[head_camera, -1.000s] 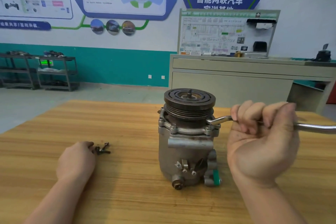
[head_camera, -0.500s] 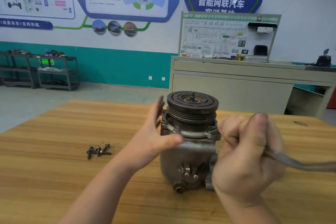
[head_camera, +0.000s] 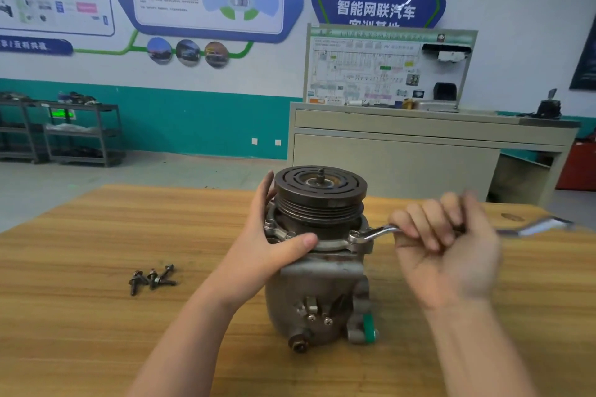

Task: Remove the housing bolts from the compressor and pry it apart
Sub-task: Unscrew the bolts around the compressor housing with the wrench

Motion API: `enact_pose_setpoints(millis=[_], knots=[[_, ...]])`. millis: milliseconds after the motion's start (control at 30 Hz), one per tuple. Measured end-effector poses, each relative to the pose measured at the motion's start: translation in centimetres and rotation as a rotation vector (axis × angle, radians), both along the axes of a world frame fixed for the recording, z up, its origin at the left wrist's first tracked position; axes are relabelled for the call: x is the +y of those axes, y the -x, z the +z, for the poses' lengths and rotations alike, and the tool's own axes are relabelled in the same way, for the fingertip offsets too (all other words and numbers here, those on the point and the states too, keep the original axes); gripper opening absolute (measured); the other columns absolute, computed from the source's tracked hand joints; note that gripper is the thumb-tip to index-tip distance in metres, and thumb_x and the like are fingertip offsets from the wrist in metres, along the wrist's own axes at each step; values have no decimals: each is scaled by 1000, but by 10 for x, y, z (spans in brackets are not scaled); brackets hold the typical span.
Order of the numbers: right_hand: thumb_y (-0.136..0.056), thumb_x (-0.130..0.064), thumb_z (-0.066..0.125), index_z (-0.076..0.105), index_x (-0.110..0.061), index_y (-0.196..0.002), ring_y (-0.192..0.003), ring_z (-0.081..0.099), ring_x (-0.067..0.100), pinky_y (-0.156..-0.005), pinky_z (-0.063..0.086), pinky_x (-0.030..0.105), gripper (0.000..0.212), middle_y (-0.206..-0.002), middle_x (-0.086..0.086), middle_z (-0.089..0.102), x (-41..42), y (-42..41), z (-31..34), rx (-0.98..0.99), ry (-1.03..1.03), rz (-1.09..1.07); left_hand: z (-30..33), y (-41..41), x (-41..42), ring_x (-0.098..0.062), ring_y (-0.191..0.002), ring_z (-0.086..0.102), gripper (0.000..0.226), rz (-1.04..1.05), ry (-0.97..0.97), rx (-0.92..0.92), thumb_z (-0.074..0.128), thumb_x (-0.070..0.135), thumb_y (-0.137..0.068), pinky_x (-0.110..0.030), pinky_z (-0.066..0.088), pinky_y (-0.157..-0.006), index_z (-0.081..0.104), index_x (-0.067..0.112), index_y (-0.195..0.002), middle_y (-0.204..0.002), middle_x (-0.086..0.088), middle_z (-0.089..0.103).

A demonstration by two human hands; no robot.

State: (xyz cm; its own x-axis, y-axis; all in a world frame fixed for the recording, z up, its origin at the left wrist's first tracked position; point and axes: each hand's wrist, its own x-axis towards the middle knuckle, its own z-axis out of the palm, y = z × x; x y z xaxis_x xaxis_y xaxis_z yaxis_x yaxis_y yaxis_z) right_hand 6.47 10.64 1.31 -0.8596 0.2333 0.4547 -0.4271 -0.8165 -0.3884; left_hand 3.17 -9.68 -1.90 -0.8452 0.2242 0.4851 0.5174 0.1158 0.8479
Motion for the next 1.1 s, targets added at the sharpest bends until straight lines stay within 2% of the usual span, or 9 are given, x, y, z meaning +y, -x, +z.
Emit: enact_pose_setpoints(millis=[133,200,333,433,600,767,933,1033,1100], knots=[[-83,-39,55,56,-14,-55,-47,41,13,-49,36,25,37,-54,1,46,20,26,2,-389,-393,136,-2,-2,-2,35,-105,37,99,-37,16,-14,75,62,-53,9,33,-76,16,63,-133,-108,61,40],[-75,-42,68,64,-11,-61,-42,36,10,-40,27,19,34,-50,1,43,29,25,2,-402,-607,210,-1,-4,-1,36,-104,37,96,-27,13,-20,75,61,-53,9,33,-74,16,66,-129,-107,61,41],[-39,-30,97,68,-10,-59,-36,46,5,-30,33,13,41,-50,5,55,44,3,12,-238,-546,125,-3,-12,10,24,-117,39,111,63,-74,-29,78,63,-47,-6,35,-94,10,69,-135,-129,40,40],[-55,-21,83,55,-16,-54,-34,42,5,-32,29,13,28,-47,4,53,41,-14,19,-175,-544,-222,-11,-27,36,3,-131,33,107,284,-121,40,74,68,-46,-25,25,-104,3,78,-125,-140,28,28],[-85,-5,68,48,-15,-57,-35,49,10,-34,37,16,36,-49,8,59,18,-28,6,-185,-710,-738,-21,-43,68,-3,-132,21,96,531,-129,189,62,75,-52,-28,20,-109,-8,77,-118,-114,36,16],[-88,-9,65,48,-16,-58,-39,53,11,-41,43,17,36,-54,8,62,0,-25,-10,-161,-719,-877,-27,-34,51,-18,-123,39,72,531,-194,277,53,71,-67,-36,33,-108,14,61,-126,-124,8,34],[-87,-12,61,40,-12,-59,-41,45,13,-40,38,24,35,-51,12,51,-17,-26,-8,-123,-833,-1024,-25,-22,40,-9,-122,38,68,565,-250,330,51,68,-73,-25,32,-106,25,42,-131,-125,11,38],[-87,-4,61,27,-25,-57,-44,42,1,-41,28,6,50,-46,-2,32,-28,-30,-4,26,-1075,-1235,-24,-18,35,6,-131,30,87,478,-182,280,61,74,-61,-7,24,-104,16,54,-133,-134,28,29],[-87,-2,61,27,-24,-56,-46,44,-1,-43,31,4,51,-51,-1,37,-25,-29,-1,-4,-1119,-1213,-24,-16,32,6,-135,28,95,403,-152,266,67,72,-56,-14,26,-107,13,60,-132,-142,21,31]])
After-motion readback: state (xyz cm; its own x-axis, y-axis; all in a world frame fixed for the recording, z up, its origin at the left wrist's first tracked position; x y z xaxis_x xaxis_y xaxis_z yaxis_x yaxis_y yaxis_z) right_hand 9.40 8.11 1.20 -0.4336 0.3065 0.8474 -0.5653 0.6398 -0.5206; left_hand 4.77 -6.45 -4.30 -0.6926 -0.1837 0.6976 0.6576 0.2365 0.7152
